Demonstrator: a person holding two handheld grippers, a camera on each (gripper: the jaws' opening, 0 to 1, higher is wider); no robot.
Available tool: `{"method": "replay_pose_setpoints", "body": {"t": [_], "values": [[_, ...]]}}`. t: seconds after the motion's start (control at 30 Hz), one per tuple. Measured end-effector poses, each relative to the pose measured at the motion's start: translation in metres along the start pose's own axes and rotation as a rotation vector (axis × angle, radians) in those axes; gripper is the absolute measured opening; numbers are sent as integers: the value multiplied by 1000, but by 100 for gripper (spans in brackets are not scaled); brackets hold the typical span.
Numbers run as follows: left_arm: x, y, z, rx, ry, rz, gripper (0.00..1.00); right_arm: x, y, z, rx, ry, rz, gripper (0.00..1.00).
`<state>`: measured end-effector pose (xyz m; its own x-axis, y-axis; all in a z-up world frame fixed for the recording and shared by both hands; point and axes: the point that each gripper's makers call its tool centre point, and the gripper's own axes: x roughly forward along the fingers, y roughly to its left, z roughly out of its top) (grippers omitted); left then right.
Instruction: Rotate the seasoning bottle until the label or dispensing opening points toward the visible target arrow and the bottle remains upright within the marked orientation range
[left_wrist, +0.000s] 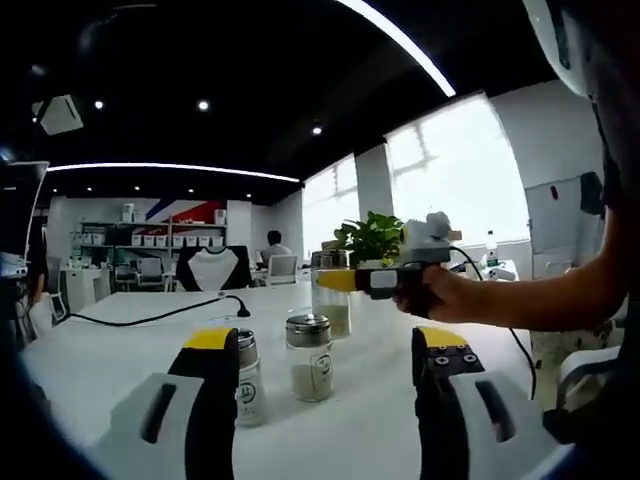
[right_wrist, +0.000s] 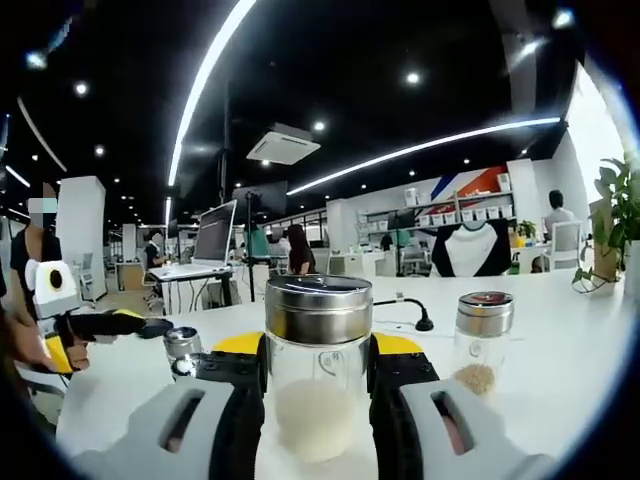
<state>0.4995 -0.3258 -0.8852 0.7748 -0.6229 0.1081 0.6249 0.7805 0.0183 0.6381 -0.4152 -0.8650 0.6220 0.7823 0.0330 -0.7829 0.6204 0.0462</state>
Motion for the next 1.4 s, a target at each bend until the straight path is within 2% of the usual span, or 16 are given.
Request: {"method": "replay_pose_setpoints", "body": {"t": [0.17,0.3,0.37,0.43,0.6,0.7,0.8,0.87,0.9,0.97,1.0,1.1,1.13,1.23,1.27,1.4], "values": [[4,-8,1,48,-4,-19,73,-9,17,7,-21,-10,29,37],[6,-11,0,29,-12,-26,72,-18,34,14,-27,-22,83,37],[7,-13,0,23,-26,-38,67,-21,43,15,-22,-29,112,37],[7,-16,0,49,-38,-39,63,-22,52,14,-25,-17,134,37],[13,-22,-7,26,-4,-67,71,-26,70,8,-75,6,166,37],[14,-25,-10,30,7,-80,72,-29,76,4,-86,11,181,37],[16,-29,-9,-6,-9,-102,68,-32,77,2,-76,11,185,37],[15,-32,-7,-5,-19,-123,59,-34,77,1,-72,10,182,37],[16,-32,-7,1,-19,-121,58,-35,78,0,-71,11,181,37],[18,-35,-10,-18,3,-139,62,-36,78,-1,-67,10,183,37],[19,-38,-19,-51,52,-159,64,-38,80,-2,-60,8,191,37],[20,-44,-16,26,19,-179,59,-41,87,-2,-48,-3,220,37],[20,-49,-14,33,10,-206,56,-41,91,-3,-50,-6,235,37],[22,-50,-19,18,40,-202,60,-44,101,-5,-77,-4,279,37],[23,-50,-22,19,58,-206,59,-45,104,-6,-80,-4,292,37],[22,-49,-24,23,70,-216,57,-49,115,-6,-73,-10,349,37]]}}
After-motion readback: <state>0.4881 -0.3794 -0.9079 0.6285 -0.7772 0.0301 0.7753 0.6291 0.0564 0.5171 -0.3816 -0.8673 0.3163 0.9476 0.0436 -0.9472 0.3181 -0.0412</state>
